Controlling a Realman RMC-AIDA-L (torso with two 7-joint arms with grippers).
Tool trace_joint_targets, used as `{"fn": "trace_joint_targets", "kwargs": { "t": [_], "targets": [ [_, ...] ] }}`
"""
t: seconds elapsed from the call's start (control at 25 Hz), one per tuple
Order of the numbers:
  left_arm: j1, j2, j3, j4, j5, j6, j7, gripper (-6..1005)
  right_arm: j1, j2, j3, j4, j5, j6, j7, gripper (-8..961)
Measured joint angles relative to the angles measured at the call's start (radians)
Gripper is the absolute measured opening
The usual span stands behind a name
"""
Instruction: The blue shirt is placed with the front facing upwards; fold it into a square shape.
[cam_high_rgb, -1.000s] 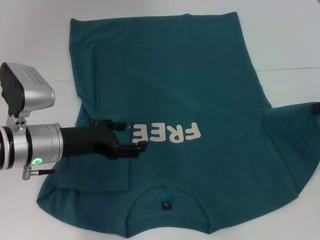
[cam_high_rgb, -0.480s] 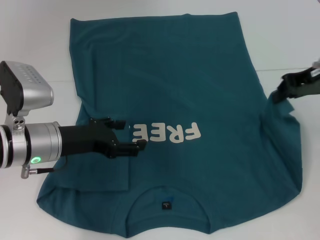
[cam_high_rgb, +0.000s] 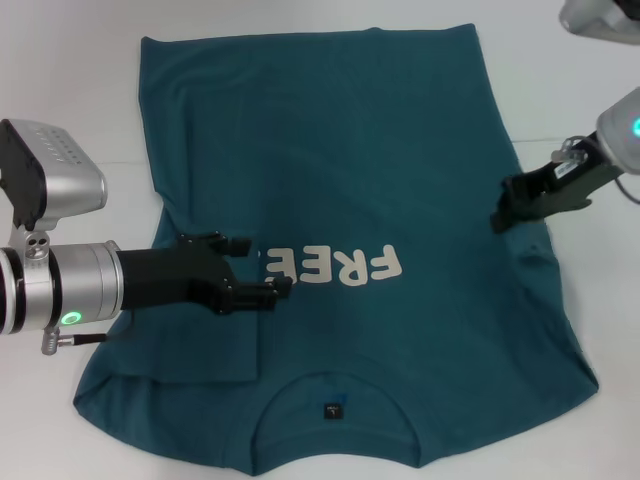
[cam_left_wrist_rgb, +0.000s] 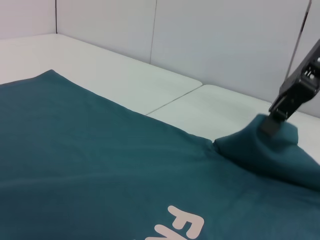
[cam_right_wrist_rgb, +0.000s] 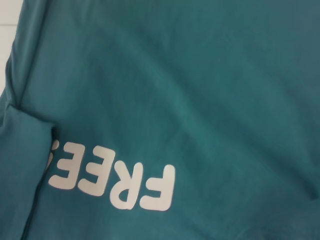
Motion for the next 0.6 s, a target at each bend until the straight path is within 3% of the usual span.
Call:
{"fn": "trace_joint_targets", "kwargs": {
  "t": [0.36, 0.52, 0.6],
  "targets": [
    [0.0, 0.0, 0.0, 0.002, 0.0, 0.0, 0.001, 874, 0.027, 0.027, 0.0, 0.099, 0.058, 0.095, -0.01, 122],
    [0.0, 0.0, 0.0, 0.002, 0.0, 0.0, 0.002, 874, 0.019, 0.029, -0.001, 0.095, 0.112, 0.09, -0.029, 131],
    [0.001, 0.0, 0.0, 0.002, 0.0, 0.0, 0.002, 874, 0.011, 0.026, -0.002, 0.082, 0.105, 0.087, -0.063, 225]
  ]
}}
